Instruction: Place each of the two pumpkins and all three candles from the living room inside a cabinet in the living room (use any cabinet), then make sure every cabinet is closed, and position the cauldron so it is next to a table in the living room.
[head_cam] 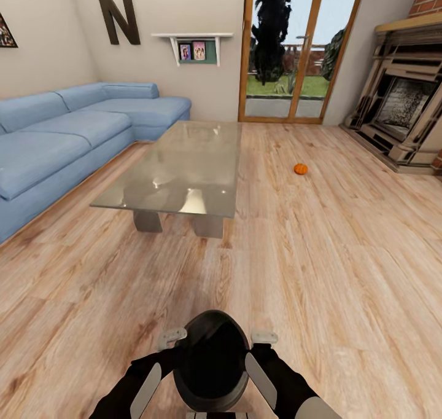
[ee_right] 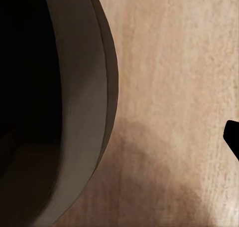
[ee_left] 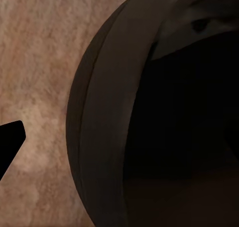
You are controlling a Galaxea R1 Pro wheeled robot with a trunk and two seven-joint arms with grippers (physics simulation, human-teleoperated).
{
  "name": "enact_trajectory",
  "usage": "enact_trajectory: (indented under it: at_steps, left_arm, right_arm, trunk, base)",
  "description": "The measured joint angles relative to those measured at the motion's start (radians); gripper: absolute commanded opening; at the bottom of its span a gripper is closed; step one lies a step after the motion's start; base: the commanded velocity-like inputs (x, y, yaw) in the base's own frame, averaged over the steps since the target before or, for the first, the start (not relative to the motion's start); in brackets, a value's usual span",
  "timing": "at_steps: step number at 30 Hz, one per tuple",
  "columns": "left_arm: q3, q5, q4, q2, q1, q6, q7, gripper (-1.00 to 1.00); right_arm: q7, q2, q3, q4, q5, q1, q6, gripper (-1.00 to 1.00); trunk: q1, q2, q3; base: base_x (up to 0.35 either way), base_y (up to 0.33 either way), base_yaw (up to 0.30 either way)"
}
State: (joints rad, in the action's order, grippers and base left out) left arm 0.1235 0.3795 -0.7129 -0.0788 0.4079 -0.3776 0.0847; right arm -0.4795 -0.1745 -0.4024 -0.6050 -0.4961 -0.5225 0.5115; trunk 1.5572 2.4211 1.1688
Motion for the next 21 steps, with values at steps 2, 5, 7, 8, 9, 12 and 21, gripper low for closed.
enact_trajectory:
  at_steps: [2, 5, 7, 8, 9, 12, 21]
  left_arm:
    - [0.0, 0.0, 0.0, 0.0, 0.0, 0.0, 0.0, 1.0]
    - [0.0, 0.0, 0.0, 0.0, 0.001, 0.001, 0.0, 1.0]
    - [0.0, 0.0, 0.0, 0.0, 0.0, 0.001, 0.0, 1.0]
    - [0.0, 0.0, 0.0, 0.0, 0.001, 0.001, 0.0, 1.0]
    - [0.0, 0.0, 0.0, 0.0, 0.001, 0.001, 0.0, 1.0]
    - [0.0, 0.0, 0.0, 0.0, 0.0, 0.001, 0.0, 1.0]
    - [0.0, 0.0, 0.0, 0.0, 0.0, 0.001, 0.0, 1.0]
  right_arm:
    - [0.001, 0.0, 0.0, 0.0, 0.001, 0.0, -0.001, 1.0]
    - [0.001, 0.0, 0.0, 0.0, 0.001, 0.0, -0.002, 1.0]
    - [0.001, 0.0, 0.0, 0.001, 0.001, 0.0, -0.002, 1.0]
    - [0.001, 0.0, 0.0, 0.001, 0.001, 0.0, -0.003, 1.0]
    - [0.001, 0.0, -0.001, 0.001, 0.001, 0.0, -0.008, 1.0]
    - [0.002, 0.0, -0.019, 0.003, 0.0, 0.0, -0.039, 1.0]
    - [0.002, 0.0, -0.074, 0.004, -0.002, 0.0, -0.057, 1.0]
  trunk:
    - [0.0, 0.0, 0.0]
    - [0.0, 0.0, 0.0]
    - [0.0, 0.0, 0.0]
    - [0.0, 0.0, 0.0]
    - [0.0, 0.0, 0.0]
    - [0.008, 0.014, 0.006]
    - [0.023, 0.042, 0.019]
  base:
    - [0.0, 0.0, 0.0]
    - [0.0, 0.0, 0.0]
    - [0.0, 0.0, 0.0]
    - [0.0, 0.0, 0.0]
    - [0.0, 0.0, 0.0]
    - [0.0, 0.0, 0.0]
    - [0.0, 0.0, 0.0]
